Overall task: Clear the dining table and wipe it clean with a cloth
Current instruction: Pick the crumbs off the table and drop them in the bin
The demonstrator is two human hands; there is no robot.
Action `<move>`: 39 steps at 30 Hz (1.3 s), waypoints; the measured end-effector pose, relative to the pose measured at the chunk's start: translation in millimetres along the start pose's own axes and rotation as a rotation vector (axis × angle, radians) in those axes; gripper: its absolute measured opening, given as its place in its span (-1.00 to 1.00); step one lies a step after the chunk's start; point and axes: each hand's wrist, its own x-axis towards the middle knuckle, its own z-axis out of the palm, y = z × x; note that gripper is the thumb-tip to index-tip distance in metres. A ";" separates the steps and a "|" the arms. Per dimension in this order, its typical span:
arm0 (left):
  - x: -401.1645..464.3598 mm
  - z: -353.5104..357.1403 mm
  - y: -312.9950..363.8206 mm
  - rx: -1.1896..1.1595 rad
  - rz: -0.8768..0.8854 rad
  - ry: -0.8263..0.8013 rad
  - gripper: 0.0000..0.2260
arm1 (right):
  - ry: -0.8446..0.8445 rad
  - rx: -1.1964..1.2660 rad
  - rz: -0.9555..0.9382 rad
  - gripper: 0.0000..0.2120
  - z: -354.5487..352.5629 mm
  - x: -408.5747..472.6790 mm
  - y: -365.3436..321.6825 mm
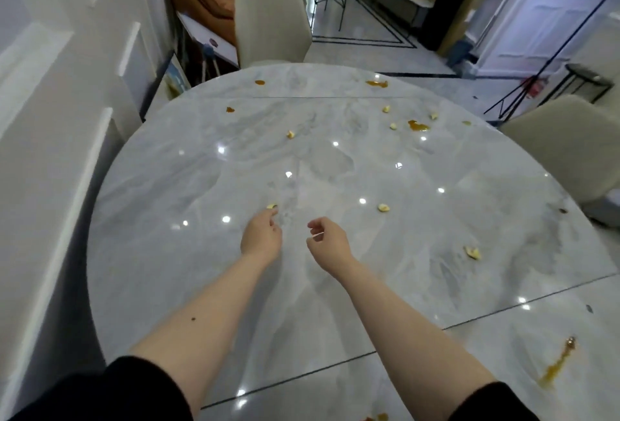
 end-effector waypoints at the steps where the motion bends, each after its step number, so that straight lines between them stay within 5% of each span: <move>1: 13.8 2.5 -0.8 0.024 0.017 0.012 -0.65 | 0.013 -0.028 0.006 -0.70 4.2 5.0 5.4; 8: 77.4 25.2 -5.8 0.340 0.131 0.062 -0.69 | 0.128 -0.084 0.050 -0.70 4.3 44.6 34.9; 15: 82.0 57.8 -16.0 0.414 0.174 0.085 -0.81 | 0.317 -0.063 0.146 -0.70 -16.9 79.5 61.4; 25: 96.2 96.6 12.5 0.194 0.327 0.024 -0.81 | 0.568 -0.237 0.246 -0.60 -46.3 107.2 90.9; 30: 98.4 110.9 25.9 0.081 0.381 -0.001 -0.83 | 0.379 -0.357 0.277 -0.44 -61.5 128.7 112.3; 39: 134.4 99.9 21.7 -0.016 0.414 0.033 -0.86 | 0.432 -0.445 0.135 -0.67 -56.0 136.4 118.4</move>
